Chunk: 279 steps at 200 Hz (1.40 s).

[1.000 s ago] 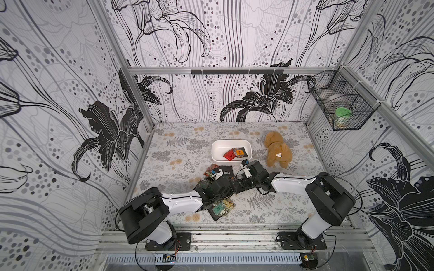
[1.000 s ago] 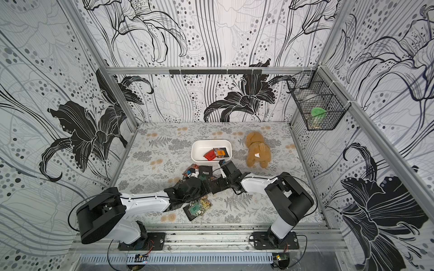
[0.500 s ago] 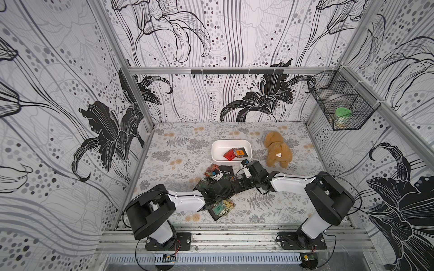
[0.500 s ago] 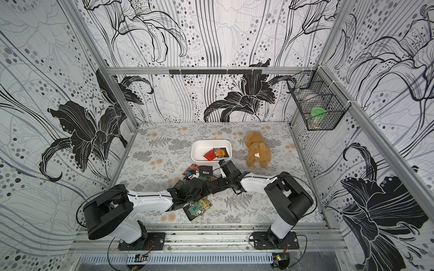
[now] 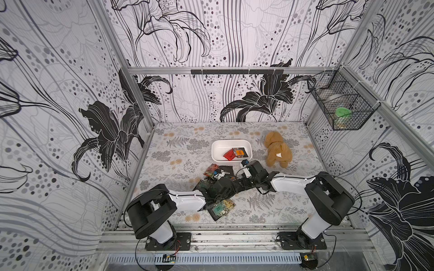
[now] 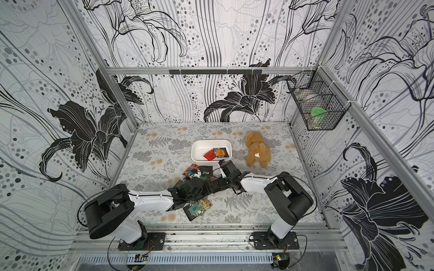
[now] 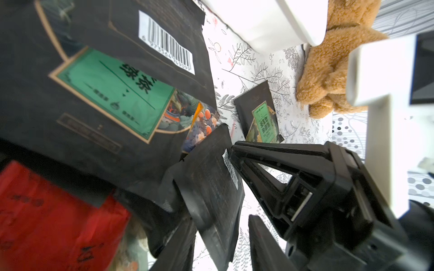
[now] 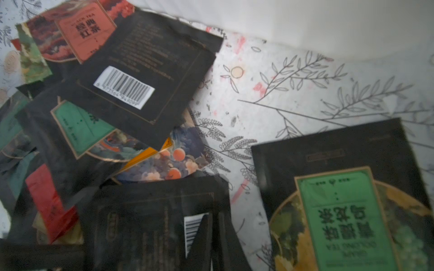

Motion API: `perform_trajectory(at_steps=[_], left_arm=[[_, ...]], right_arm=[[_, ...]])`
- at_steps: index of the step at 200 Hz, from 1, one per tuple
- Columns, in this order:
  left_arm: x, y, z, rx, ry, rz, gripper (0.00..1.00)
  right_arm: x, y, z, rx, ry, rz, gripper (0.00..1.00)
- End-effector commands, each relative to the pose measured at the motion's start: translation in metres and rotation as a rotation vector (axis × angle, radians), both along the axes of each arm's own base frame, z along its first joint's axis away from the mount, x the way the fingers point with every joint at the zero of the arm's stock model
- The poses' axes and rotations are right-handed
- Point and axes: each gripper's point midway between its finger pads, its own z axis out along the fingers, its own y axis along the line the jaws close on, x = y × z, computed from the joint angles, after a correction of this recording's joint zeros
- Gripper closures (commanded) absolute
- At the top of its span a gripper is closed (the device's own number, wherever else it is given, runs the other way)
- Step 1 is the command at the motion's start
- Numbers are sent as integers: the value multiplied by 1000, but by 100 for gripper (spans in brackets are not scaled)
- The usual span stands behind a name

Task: Put the tea bags into the storage box
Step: Pick up the tea bag from the center of the board.

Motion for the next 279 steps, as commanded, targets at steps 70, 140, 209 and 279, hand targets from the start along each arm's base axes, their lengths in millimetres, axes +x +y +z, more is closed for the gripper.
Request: perform_trajectory(at_steps=[70, 140, 209, 279], left_arm=[[8, -21, 23, -98, -41, -13, 68], [6, -32, 12, -123, -16, -24, 70], [10, -35, 1, -172, 7, 22, 72], [16, -39, -3, -205, 17, 57, 74]], right_arm=[[-1, 3, -1, -1, 16, 5, 88], [-3, 6, 0, 18, 26, 16, 89], [-4, 8, -7, 17, 55, 21, 97], [-8, 15, -6, 64, 80, 40, 100]])
